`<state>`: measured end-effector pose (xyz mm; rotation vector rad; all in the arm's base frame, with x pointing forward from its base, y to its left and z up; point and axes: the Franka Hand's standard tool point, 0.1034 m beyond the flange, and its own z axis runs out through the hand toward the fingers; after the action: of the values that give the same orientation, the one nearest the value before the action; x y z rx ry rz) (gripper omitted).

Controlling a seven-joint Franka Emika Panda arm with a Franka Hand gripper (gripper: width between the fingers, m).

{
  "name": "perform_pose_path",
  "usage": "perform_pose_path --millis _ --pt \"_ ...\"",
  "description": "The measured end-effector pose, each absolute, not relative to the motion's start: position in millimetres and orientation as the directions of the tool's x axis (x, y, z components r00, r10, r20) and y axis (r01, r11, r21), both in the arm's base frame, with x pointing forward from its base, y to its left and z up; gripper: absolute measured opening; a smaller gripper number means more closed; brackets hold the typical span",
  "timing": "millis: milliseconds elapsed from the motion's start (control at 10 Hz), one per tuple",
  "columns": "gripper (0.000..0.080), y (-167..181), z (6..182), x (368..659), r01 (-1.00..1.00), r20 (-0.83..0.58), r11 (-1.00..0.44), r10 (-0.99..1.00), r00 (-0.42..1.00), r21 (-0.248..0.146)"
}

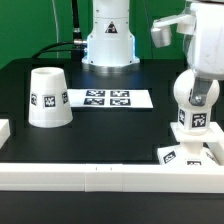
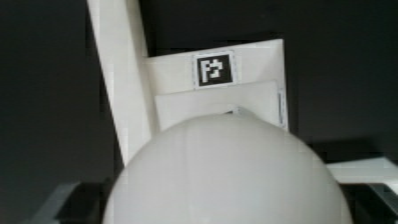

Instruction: Assemble lamp

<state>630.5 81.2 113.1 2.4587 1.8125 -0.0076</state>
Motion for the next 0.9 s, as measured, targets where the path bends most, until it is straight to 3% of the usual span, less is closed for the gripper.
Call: perform_pose_path --millis 400,900 --pt "0.0577 83.4 112.8 630.5 0.748 -0.005 -0.661 0.749 0.663 0.056" --pt "0.0578 86.2 112.8 630.3 0.473 0.016 -0.880 0.474 0.880 0.054"
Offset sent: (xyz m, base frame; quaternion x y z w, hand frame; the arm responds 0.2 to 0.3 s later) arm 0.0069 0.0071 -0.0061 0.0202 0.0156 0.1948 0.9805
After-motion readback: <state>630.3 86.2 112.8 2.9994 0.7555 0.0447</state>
